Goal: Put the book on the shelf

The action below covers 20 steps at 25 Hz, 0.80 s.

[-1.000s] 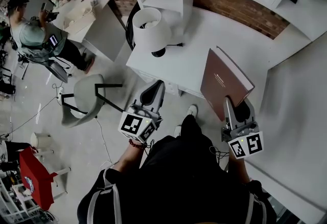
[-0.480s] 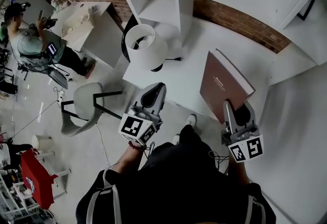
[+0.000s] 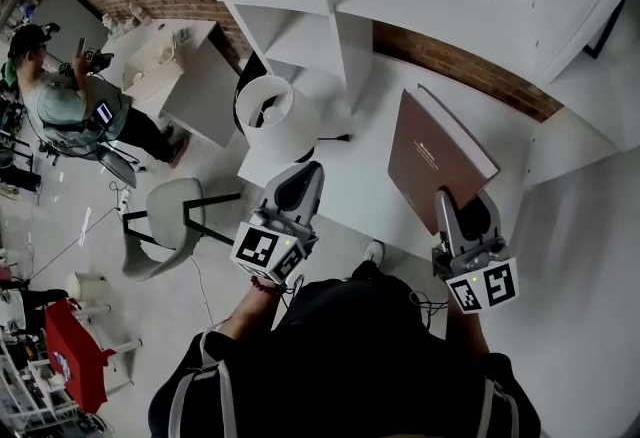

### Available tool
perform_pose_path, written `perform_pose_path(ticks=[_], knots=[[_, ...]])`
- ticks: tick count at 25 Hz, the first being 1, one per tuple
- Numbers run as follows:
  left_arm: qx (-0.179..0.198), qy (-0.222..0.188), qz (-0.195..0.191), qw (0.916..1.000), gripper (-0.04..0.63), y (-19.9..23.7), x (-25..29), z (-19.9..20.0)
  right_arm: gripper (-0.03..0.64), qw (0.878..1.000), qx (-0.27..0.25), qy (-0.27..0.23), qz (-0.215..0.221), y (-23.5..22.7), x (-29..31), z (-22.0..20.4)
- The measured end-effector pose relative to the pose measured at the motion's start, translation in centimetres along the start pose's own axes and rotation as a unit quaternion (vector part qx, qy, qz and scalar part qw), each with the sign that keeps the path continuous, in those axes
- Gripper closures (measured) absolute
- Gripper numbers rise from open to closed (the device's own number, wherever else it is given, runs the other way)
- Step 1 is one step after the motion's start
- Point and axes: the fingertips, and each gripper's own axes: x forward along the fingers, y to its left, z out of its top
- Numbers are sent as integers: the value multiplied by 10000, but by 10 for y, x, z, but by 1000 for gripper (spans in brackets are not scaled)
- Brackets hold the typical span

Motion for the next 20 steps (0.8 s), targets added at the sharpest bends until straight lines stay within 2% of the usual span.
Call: perform_pose_path(ticks=[4,8,17,20], knots=[[103,-109,8,9999,561,1,8,7,468,9999,-55,-95,122,-5,12,7],[-10,-141,104,9998,562,8,13,10,468,9996,-122,-122,206,-6,28,12],[173,-326,-181,9992,563,19,44,43,468,9993,-231,-292,80,-5,62,36],[240,-518,-329,9978,563,20,55,63,468,9987,-303,-393,85,0,72,48]])
